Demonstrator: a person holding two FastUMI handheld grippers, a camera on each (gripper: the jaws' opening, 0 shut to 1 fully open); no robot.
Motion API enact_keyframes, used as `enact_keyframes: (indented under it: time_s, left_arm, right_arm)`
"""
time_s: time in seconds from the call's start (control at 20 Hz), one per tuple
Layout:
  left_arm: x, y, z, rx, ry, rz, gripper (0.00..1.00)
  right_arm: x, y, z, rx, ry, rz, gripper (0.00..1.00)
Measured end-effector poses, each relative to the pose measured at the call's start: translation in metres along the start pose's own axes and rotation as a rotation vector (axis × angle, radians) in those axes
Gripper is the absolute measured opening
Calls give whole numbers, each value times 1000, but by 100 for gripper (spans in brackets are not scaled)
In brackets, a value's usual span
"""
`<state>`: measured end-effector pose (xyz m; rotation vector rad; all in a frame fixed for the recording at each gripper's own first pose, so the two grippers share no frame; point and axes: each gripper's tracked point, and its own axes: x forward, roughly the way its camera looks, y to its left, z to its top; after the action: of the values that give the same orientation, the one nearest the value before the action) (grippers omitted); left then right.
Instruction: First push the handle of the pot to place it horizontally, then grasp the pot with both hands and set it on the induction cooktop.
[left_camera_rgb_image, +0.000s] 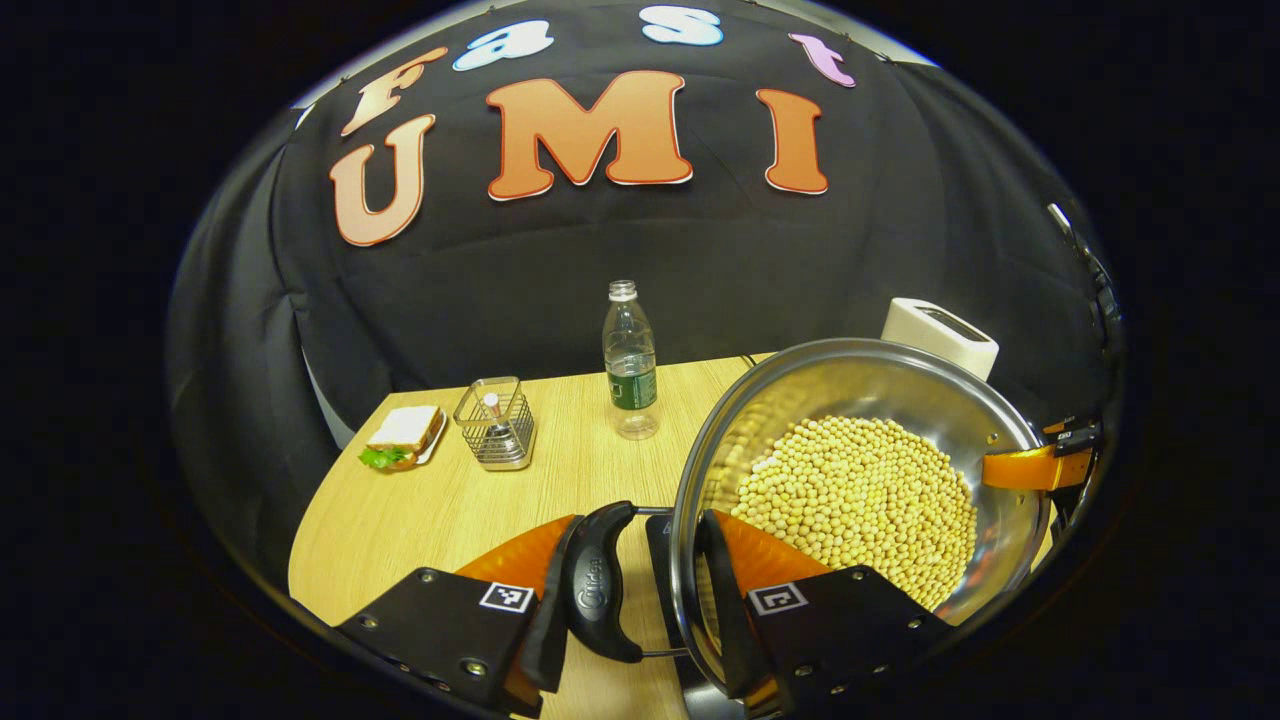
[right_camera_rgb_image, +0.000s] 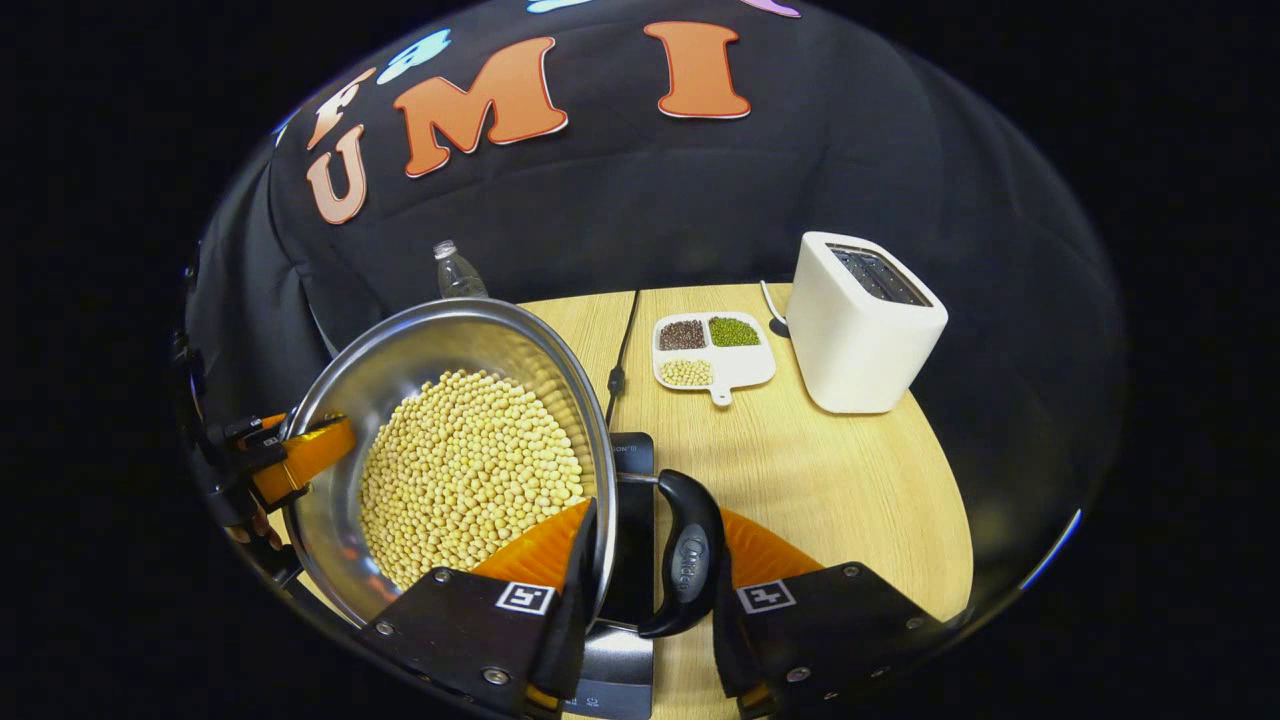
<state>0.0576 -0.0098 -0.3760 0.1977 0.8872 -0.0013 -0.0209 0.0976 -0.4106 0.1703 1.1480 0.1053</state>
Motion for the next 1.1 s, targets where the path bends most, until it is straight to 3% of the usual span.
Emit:
enact_keyframes:
  time_s: [0.65, 1.1]
  left_arm:
    - [45, -1, -44, -16, 81, 8, 63]
    - [55, -4, -54, -41, 123, -23, 63]
  right_arm:
    - [30, 6, -18, 20, 57, 3, 52]
    - [25, 5, 1, 38, 72, 4, 53]
